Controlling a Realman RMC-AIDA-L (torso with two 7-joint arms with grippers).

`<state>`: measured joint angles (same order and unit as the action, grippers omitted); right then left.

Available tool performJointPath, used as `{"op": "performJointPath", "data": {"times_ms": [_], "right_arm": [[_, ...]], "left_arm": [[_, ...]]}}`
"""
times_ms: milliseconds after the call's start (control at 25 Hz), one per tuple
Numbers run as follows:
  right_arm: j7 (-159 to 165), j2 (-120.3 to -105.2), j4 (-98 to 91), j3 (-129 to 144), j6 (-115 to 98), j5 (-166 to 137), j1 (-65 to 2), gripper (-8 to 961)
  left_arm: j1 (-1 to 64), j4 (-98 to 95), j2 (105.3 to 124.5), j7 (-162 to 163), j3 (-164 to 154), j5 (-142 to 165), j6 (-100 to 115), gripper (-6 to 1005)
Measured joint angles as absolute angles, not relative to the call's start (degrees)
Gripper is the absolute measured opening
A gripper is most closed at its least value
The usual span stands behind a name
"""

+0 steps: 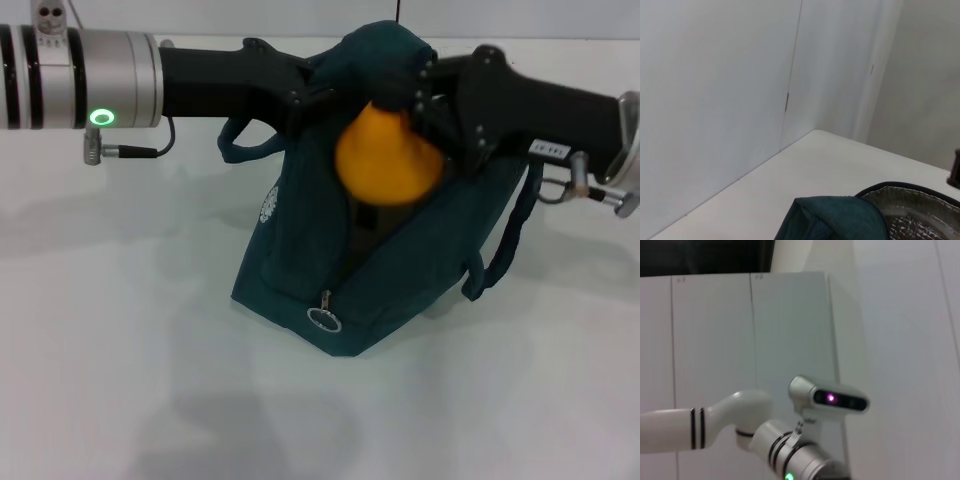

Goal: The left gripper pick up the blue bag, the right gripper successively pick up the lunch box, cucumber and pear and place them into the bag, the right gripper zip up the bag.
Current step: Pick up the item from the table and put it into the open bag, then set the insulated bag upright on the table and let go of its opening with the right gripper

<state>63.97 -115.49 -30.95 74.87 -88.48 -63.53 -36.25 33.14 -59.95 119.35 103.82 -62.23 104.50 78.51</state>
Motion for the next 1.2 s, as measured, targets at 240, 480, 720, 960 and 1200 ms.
{"op": "performJointPath", "data": {"times_ms": [240,480,720,960,1200], "right_arm": [[63.9,-115.48,-31.0,76.6,-88.6,-64.0,-35.0,42],[63.9,-115.43,-31.1,76.0,-88.9,-63.4,-33.7,117],[62.5,-115.24,-34.2,75.1,-92.2,-61.7,-28.8,316],[61.2,-112.65,-36.0,73.1,-99.3,-64.4,-20.7,459],[55.2,-112.24,-31.1,73.0,-98.6,-66.6,-16.0,457]], "left_arm": [[33.1,-59.8,119.36,103.8,-62.2,104.5,78.4,43],[33.1,-59.5,119.36,103.8,-62.2,104.5,78.2,43],[33.1,-59.1,119.37,103.5,-62.2,104.5,77.9,43],[32.5,-58.9,119.42,103.3,-62.0,104.5,77.8,43],[32.5,-58.3,119.35,102.7,-61.9,104.5,77.8,43]]}}
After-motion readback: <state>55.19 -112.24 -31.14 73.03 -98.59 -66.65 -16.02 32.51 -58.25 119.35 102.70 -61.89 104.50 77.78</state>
